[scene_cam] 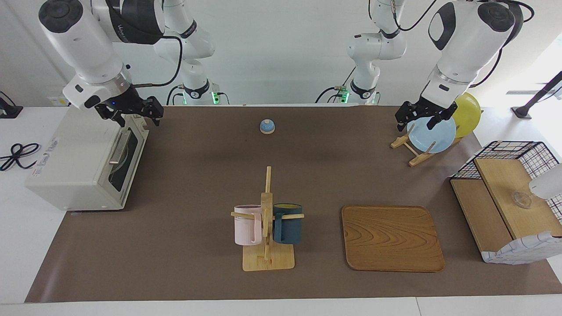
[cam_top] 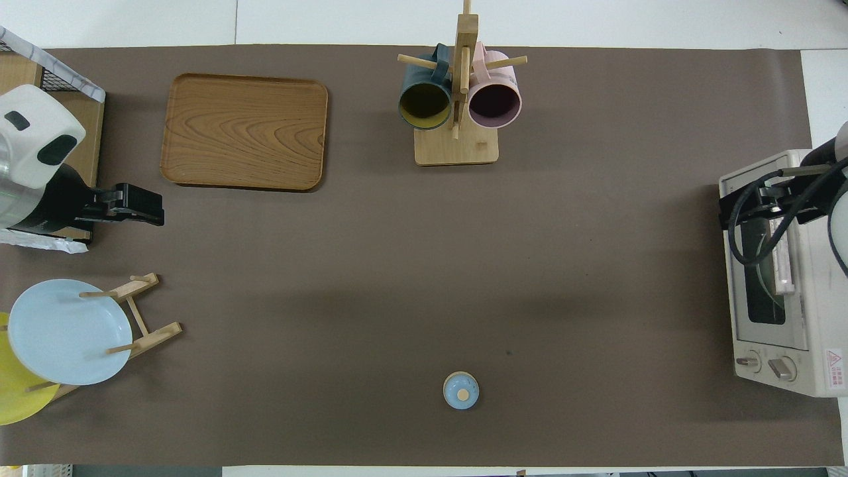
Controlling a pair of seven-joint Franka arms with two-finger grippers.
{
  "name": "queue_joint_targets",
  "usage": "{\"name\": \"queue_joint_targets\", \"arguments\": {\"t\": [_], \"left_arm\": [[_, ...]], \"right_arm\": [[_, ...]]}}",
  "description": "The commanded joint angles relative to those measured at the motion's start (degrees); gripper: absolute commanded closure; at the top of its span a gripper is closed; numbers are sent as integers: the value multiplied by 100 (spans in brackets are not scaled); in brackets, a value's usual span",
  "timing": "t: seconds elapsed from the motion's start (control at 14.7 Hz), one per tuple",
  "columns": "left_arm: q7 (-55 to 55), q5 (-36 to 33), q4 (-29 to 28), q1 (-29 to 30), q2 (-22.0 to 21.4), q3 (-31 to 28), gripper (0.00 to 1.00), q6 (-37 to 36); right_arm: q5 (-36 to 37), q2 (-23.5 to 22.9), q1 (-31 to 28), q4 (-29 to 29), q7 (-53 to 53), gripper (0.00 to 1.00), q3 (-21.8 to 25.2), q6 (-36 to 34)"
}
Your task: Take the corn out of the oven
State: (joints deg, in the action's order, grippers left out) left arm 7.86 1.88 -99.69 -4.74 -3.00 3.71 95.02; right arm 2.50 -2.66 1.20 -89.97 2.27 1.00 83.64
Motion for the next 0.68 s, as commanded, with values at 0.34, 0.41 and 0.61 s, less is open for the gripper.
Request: {"name": "queue_joint_targets", "arguments": {"t": [0.34, 0.41, 0.61], "left_arm": [[31, 31, 2, 61, -78, 34, 0, -63], [31, 31, 2, 61, -78, 34, 0, -71], [31, 31, 2, 61, -78, 25, 0, -63]], "right_arm": [[-110, 46, -32, -135, -78, 0, 32, 187], [-110, 55, -137, -188, 45, 0, 23, 223], [-145, 151, -261, -485, 590, 75, 32, 704]]}}
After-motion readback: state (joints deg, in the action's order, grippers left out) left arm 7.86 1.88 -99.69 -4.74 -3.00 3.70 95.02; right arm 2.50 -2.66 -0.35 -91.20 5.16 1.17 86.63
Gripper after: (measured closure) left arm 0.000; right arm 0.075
